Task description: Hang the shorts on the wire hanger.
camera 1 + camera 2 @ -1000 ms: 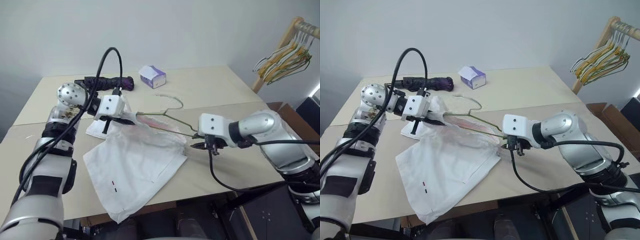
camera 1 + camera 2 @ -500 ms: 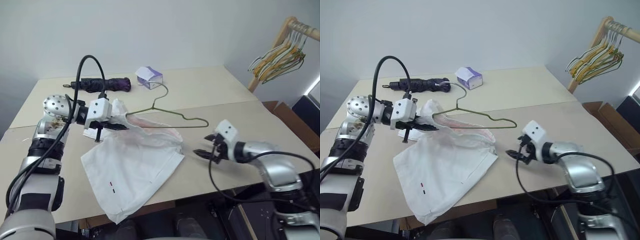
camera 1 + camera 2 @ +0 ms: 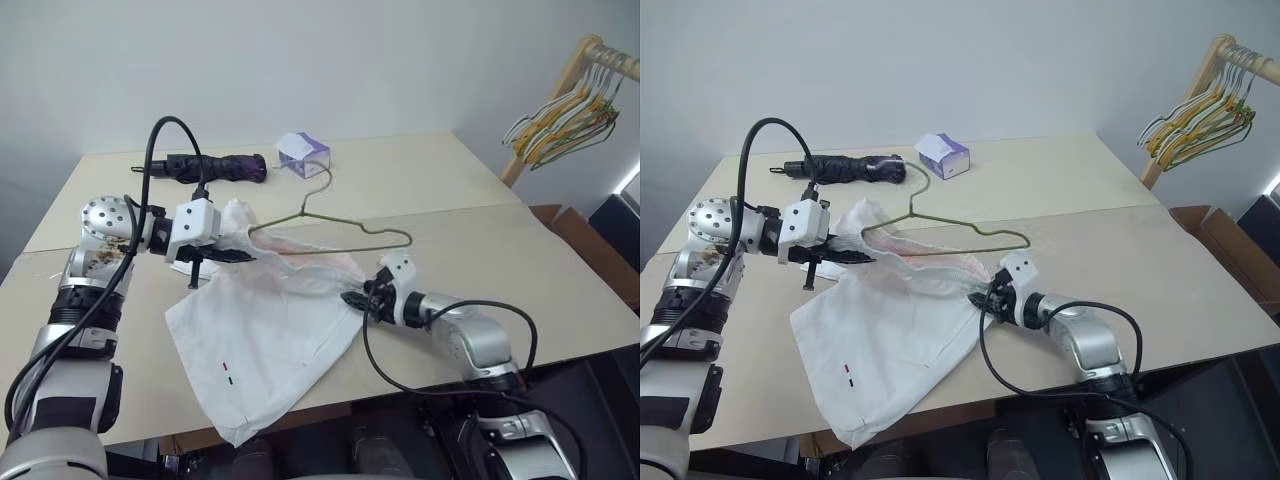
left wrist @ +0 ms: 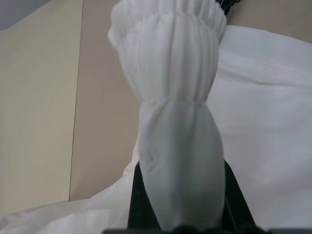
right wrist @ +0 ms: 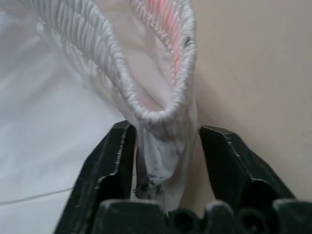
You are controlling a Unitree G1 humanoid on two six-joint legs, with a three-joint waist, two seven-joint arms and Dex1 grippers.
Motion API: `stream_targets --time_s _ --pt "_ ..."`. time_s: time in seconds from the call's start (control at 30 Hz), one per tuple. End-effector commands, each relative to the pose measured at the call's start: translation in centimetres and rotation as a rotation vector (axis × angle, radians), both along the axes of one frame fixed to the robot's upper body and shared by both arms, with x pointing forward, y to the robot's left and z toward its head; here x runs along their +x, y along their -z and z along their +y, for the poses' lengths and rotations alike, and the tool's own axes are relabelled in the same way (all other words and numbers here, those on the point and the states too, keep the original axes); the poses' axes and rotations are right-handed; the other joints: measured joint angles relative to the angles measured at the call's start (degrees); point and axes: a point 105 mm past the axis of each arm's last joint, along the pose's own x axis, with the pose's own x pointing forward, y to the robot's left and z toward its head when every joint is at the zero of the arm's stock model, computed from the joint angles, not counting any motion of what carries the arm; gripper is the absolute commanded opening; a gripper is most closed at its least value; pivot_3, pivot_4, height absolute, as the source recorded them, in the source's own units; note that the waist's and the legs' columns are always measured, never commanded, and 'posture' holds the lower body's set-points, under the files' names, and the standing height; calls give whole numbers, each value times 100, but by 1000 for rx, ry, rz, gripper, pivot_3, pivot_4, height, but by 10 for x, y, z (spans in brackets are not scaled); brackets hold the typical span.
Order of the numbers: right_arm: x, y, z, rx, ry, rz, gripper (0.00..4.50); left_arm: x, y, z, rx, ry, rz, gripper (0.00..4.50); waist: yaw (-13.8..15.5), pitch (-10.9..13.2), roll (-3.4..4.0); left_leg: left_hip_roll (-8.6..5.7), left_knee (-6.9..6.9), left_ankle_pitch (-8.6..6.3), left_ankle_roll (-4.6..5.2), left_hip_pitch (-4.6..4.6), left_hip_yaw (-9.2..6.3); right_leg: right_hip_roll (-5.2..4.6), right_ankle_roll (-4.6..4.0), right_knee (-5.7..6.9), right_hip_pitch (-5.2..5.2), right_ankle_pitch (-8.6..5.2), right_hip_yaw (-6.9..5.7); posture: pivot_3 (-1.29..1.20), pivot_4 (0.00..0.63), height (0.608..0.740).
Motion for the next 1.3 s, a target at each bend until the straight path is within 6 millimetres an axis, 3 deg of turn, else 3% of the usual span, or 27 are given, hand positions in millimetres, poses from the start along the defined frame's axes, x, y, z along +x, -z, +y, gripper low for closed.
stream_targets --time_s 0.03,0.13,0.43,0.77,0.93,1.07,1.3 --pt "4 -28 0 78 -2 -85 1108 -1 -12 1 -33 -4 -43 0 0 0 0 0 0 0 0 2 -1 0 0 1 1 0 0 -70 1 740" --pt "5 -34 -3 114 16 -95 67 -2 -9 3 -29 -11 -30 0 -8 0 0 1 0 0 0 3 -1 1 -1 2 1 1 0 -70 1 740" --pt "11 -51 -42 155 128 -91 27 -2 23 45 163 -98 7 0 1 0 1 1 0 0 0 4 -1 0 -1 0 3 0 -1 -89 10 740" --pt "10 -53 -58 129 129 -91 27 6 24 49 126 -157 -13 0 2 0 0 0 0 0 0 2 0 -1 0 -1 2 1 -1 -93 2 740" --pt "10 -60 -61 101 107 -123 27 2 40 65 307 -157 -23 0 2 0 0 0 0 0 0 1 0 -1 0 -1 1 1 -1 -93 2 740" --pt "6 -67 -55 59 50 -163 27 8 54 76 445 -192 -81 0 0 -1 0 0 0 0 0 2 1 -1 0 0 1 1 -1 -93 0 740" --pt "-17 -77 -13 -40 -156 -273 27 26 47 39 252 -239 -75 0 26 -1 -1 -2 0 0 0 -3 2 -3 2 -1 -2 1 -2 -99 0 740"
